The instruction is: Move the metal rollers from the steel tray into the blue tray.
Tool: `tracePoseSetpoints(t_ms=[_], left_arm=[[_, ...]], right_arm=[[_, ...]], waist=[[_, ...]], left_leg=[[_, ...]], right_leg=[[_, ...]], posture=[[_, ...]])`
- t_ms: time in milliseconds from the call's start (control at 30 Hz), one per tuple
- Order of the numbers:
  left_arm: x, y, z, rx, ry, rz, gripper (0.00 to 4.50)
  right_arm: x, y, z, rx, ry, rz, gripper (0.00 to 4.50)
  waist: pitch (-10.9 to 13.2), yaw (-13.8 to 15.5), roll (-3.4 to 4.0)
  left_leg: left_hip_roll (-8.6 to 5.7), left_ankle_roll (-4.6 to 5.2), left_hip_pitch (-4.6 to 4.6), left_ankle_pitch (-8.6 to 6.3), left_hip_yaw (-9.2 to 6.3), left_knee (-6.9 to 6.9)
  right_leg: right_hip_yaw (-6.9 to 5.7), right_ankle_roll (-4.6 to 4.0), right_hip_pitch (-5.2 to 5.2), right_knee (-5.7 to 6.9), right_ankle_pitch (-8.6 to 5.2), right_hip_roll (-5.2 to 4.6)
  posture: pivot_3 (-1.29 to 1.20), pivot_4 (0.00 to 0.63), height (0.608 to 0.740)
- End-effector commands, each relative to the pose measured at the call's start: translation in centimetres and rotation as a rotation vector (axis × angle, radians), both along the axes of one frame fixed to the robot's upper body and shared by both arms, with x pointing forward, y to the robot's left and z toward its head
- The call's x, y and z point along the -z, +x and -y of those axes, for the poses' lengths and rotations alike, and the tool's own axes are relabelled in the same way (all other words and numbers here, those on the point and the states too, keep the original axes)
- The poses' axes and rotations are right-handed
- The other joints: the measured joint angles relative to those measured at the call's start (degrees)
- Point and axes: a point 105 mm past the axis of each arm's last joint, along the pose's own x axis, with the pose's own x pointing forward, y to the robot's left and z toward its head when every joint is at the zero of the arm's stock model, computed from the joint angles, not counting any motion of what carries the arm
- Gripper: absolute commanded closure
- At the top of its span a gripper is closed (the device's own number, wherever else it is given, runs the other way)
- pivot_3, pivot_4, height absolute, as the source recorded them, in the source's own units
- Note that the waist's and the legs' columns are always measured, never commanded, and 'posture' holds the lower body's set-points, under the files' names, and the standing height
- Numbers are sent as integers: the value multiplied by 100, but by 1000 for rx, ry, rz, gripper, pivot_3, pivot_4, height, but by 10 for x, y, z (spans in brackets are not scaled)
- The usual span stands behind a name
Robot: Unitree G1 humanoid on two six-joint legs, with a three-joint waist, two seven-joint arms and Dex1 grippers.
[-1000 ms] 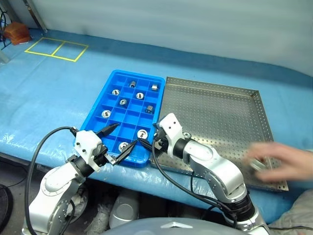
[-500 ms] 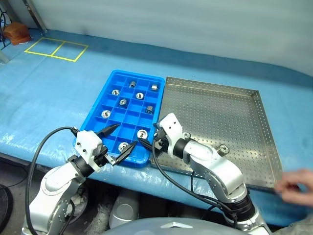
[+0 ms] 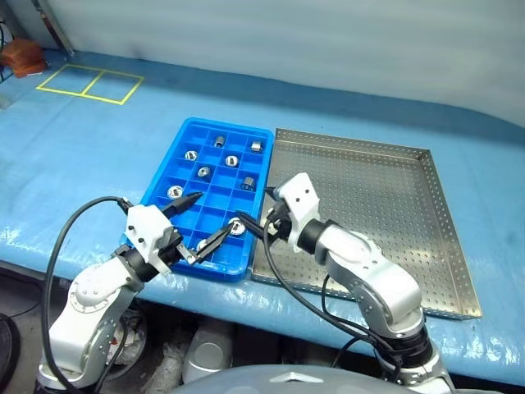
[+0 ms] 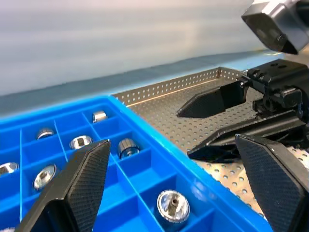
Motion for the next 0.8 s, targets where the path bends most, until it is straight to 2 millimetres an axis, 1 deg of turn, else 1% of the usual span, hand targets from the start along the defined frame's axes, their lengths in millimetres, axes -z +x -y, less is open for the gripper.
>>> tracePoseSetpoints(t_ms=[33, 100, 200, 300, 433, 567, 800], left_arm=[[-5, -3, 13, 69, -1, 17, 0], [-1, -2, 17, 94, 1, 1, 0], [3, -1, 23, 129, -4, -15, 0], [8, -1, 30, 167, -19, -36, 0], [11, 0, 33, 191, -20, -49, 0], [13, -1, 33, 197, -25, -59, 0], [17, -3, 30, 188, -27, -72, 0]], right_arm=[[-8, 2, 22, 111, 6, 33, 238], [1, 4, 32, 172, -13, 6, 238], [13, 7, 41, 246, -25, -37, 238], [27, 10, 39, 278, -32, -79, 238], [41, 12, 33, 290, -21, -128, 238], [56, 11, 29, 291, -24, -176, 238], [78, 11, 27, 284, -37, -238, 238]], waist=[[0, -61, 0], [0, -161, 0], [1, -340, 1], [1, -520, 1], [1, -714, 1], [1, -786, 0], [1, -792, 0]], left_leg=[[-2, 0, 0, 0, 1, -1], [-4, 0, 0, 0, 1, -2], [-2, 1, 2, 0, 2, -3], [0, 3, 11, 2, 2, -3], [0, 3, 35, 2, 19, -13], [2, 3, 43, 2, 25, -18], [2, 4, 51, 2, 39, -19]], right_leg=[[3, 12, 0, -1, 7, -1], [7, 14, -1, -1, 8, -2], [8, 11, -1, 3, 7, 0], [11, 2, 2, 10, 1, 2], [29, -4, 15, 11, -2, 2], [41, -3, 16, 13, -2, 4], [61, 0, 16, 13, 0, 4]], posture=[[268, 150, 740], [240, 150, 740], [213, 150, 740], [189, 150, 740], [173, 150, 740], [175, 150, 740], [178, 150, 740]])
